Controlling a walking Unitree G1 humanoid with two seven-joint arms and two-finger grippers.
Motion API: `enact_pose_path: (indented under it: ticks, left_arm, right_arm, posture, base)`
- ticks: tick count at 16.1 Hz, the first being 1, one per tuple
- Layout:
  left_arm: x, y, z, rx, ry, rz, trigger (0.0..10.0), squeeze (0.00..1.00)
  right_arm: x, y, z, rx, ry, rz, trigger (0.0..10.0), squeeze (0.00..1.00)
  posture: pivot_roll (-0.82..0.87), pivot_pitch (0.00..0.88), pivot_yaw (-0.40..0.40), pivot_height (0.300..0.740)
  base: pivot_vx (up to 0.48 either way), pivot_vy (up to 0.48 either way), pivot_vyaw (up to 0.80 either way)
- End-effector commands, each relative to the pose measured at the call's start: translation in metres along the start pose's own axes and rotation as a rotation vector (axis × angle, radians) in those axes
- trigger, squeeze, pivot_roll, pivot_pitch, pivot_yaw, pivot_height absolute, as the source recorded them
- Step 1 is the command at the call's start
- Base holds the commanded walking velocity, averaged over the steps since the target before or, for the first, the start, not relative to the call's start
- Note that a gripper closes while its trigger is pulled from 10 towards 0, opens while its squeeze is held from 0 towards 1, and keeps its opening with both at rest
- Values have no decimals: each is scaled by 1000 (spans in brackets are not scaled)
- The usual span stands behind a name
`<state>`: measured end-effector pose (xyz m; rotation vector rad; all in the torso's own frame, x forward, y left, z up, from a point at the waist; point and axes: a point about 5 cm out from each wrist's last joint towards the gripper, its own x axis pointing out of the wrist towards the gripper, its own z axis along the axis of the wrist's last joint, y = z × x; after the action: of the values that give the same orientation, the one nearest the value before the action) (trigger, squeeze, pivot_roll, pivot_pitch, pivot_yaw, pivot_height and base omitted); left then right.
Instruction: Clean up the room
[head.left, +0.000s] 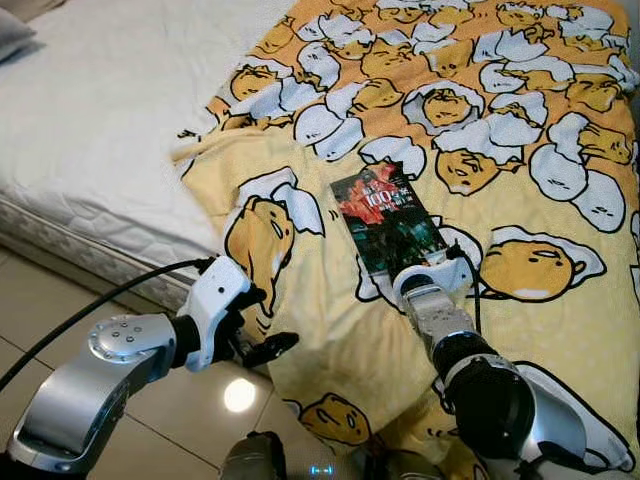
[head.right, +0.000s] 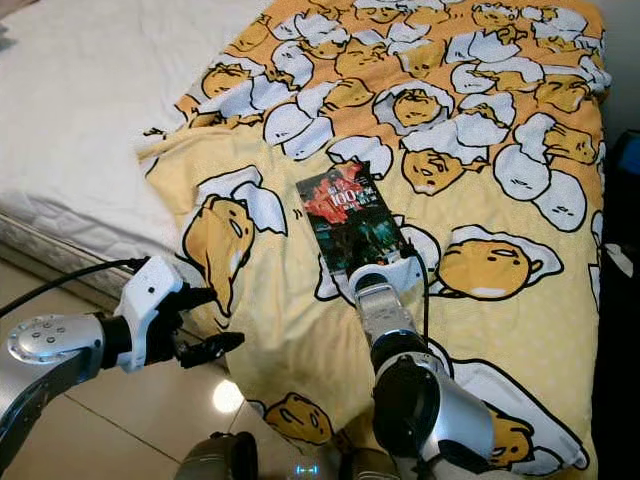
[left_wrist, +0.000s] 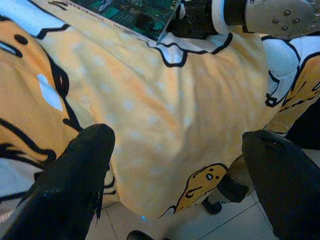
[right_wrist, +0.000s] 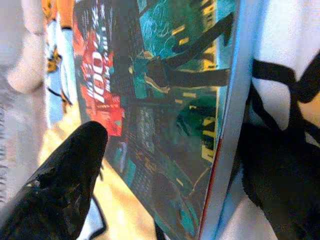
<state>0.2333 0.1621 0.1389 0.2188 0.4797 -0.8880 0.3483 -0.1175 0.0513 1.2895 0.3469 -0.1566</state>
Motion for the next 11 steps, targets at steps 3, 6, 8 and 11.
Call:
enact_pose_path:
  ticks: [3,6,8,11]
  left_arm:
    - [0,2,5,8,-20,18,10000,910]
    - [0,-1,3,4,-23,15,10000,914]
    - [3,-4,2,12,-14,3,10000,910]
    - [5,-6,3,11,-25,3,10000,910]
  right_arm:
    - [2,9,-1,132,-6,50,0,0]
    - [3,13,-1,132,-1,78,0,0]
    - [1,7,-2,123,5,65,0,0]
    - [0,2,-2,112,11,57,0,0]
  posture:
    - [214,166,27,740]
    - [211,147,26,740]
    - [218,140,15,740]
    - [216,135,8,740]
  base:
    - [0,0,0]
    - [0,0,0]
    - [0,0,0]
    - [0,0,0]
